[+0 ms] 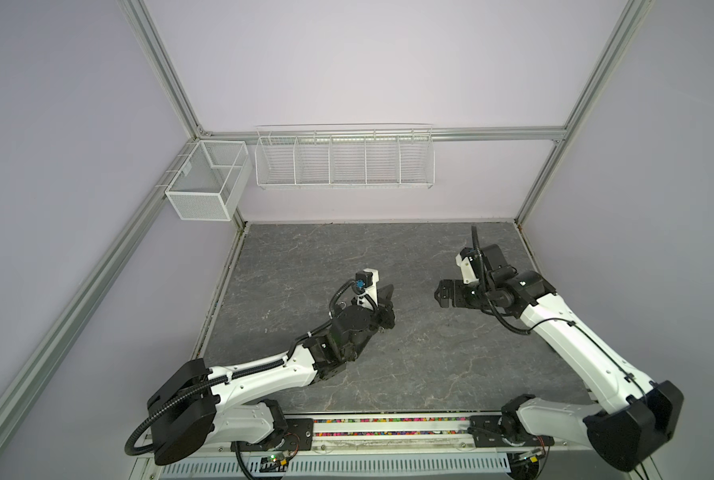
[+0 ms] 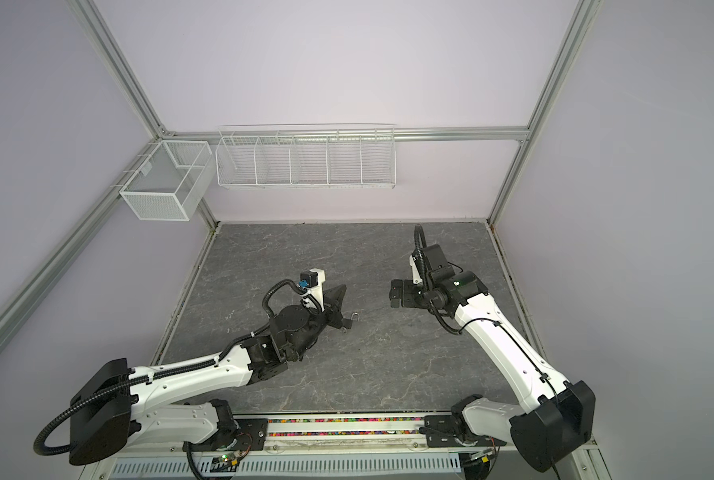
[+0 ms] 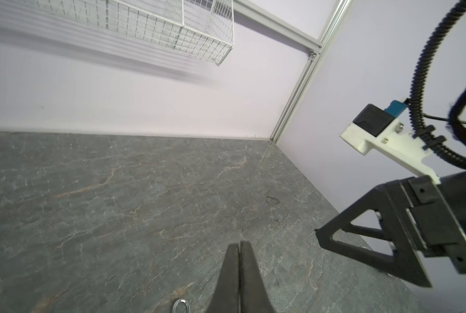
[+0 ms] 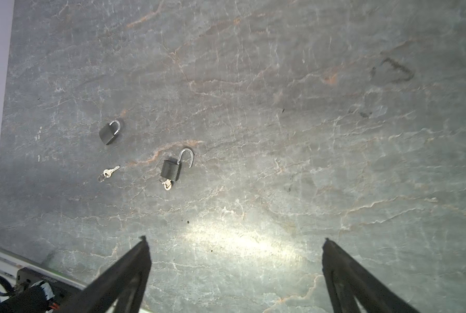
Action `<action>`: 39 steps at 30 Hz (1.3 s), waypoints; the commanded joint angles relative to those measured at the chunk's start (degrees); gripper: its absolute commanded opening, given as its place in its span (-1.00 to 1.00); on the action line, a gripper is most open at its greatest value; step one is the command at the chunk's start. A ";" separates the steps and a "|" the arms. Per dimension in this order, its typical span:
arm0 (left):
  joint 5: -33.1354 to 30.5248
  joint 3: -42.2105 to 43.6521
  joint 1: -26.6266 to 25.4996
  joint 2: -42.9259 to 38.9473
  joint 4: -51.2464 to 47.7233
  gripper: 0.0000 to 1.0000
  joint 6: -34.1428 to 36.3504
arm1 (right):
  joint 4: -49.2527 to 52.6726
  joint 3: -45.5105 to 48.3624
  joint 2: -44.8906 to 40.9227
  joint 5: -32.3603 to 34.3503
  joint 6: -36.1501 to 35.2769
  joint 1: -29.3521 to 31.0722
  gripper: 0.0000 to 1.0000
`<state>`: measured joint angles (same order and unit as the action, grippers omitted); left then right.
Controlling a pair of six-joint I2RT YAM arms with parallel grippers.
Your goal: Unlock with the key
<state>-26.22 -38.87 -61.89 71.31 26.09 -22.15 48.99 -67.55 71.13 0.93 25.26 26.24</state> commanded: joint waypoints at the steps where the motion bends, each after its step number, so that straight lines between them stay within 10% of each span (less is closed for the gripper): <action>1: -1.37 -0.26 0.06 -0.51 -3.13 -0.98 -3.97 | -1.60 2.07 -3.49 6.89 3.60 -0.93 0.98; 29: 1.10 -2.88 0.69 -4.63 -10.85 -0.43 -9.20 | -10.27 10.00 -2.10 17.71 4.21 -1.43 0.98; 35: 3.55 -3.42 8.18 -7.95 -18.51 -0.26 -11.78 | -13.26 11.15 -3.45 29.71 -0.12 -2.63 0.89; 39: 3.36 -4.95 13.06 -10.67 -28.12 -0.22 -10.76 | -16.30 12.03 -4.66 25.93 -2.09 -4.64 0.89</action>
<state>-23.00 -41.41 -50.83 62.78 6.02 -32.77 36.03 -56.69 68.12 25.82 25.96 22.48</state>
